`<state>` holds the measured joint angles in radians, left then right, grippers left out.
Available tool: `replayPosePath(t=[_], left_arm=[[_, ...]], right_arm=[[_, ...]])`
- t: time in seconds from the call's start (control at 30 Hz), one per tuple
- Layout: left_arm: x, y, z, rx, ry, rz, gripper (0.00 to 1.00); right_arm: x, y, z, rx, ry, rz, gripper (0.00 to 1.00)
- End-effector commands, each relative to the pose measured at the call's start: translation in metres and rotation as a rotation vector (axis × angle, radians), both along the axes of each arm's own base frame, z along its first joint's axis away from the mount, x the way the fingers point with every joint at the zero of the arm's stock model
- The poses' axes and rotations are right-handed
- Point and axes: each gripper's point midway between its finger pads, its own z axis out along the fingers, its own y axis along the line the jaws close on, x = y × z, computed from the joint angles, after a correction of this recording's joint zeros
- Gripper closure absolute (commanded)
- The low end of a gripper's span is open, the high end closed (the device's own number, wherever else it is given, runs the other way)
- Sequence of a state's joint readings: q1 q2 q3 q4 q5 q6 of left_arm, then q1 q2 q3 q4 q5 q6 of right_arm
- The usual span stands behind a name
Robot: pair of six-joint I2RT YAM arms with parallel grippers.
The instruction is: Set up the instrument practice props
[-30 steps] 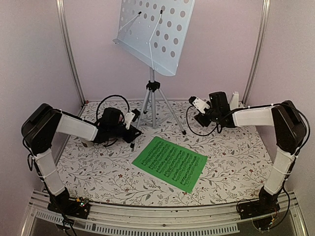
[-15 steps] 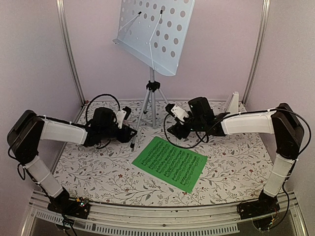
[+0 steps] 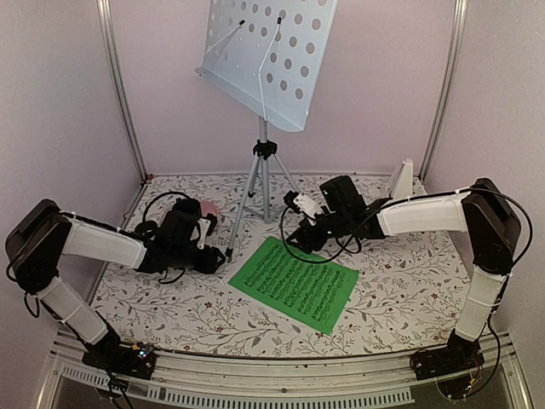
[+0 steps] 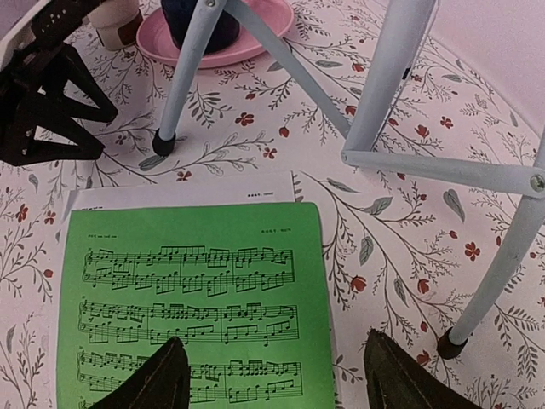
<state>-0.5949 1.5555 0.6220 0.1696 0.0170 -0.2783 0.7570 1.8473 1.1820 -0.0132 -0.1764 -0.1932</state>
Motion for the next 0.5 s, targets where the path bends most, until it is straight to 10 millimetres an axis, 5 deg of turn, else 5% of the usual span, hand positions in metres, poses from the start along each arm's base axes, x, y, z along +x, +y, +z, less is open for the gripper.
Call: replayPosePath(t=[0.0,0.27,0.47], left_arm=[[-0.019,-0.004,-0.024,0.051,0.084,0.003,0.52],[-0.050,-0.030,-0.056,0.088,0.182,-0.096,0.60],[-0.082,-0.080,-0.054,0.034,0.198,-0.246,0.66]], right_arm=[[0.005,-0.009,0.028,0.063,0.006,-0.014,0.28],[0.035,-0.057,0.053,0.097,-0.003,-0.147,0.28],[0.045,-0.080,0.062,0.093,-0.032,-0.200,0.27]])
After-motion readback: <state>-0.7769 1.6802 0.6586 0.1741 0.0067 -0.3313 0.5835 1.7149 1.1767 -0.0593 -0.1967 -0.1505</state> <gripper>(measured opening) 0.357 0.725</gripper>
